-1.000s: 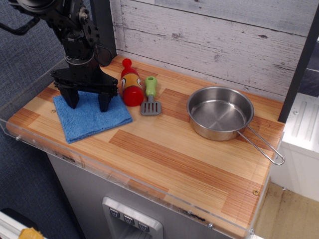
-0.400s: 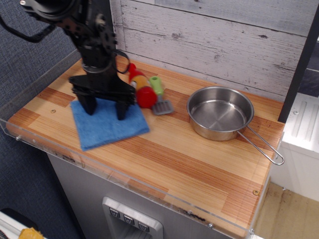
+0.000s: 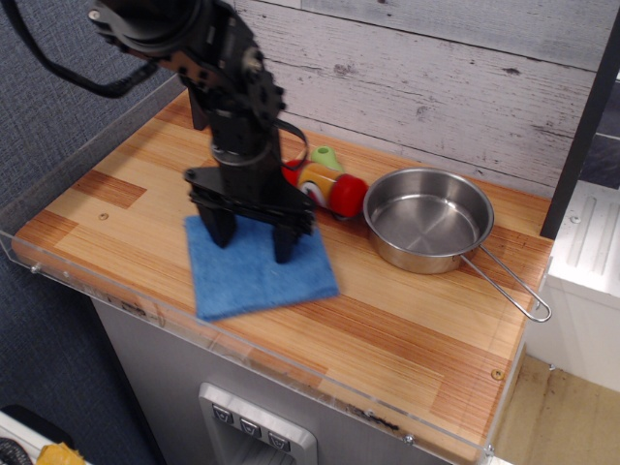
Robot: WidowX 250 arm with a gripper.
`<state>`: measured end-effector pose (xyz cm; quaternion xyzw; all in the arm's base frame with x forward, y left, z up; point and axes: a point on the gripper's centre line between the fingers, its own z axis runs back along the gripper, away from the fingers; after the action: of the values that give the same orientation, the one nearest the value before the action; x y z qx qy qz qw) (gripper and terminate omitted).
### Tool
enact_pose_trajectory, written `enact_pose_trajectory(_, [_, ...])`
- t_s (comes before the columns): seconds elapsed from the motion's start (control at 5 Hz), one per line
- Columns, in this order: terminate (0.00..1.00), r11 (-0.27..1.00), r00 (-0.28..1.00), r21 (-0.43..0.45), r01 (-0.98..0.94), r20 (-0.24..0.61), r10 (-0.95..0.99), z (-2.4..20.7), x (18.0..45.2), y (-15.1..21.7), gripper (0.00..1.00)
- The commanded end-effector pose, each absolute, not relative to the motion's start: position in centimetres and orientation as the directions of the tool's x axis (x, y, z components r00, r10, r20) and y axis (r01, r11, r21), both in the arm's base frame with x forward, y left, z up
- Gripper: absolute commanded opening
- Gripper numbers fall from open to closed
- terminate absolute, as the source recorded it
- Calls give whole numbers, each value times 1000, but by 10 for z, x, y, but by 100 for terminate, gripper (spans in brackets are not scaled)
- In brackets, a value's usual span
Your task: Move the dishtowel from the left part of the table to the middle right.
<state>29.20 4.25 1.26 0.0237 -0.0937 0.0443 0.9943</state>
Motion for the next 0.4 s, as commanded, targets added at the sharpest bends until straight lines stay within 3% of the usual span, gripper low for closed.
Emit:
enact_pose_trajectory(0.0, [0, 1000, 974, 24, 6, 228, -11, 25, 282, 7, 100])
enact_pose_trajectory(0.2, [0, 999, 973, 24, 33, 228, -37, 25, 281, -1, 100])
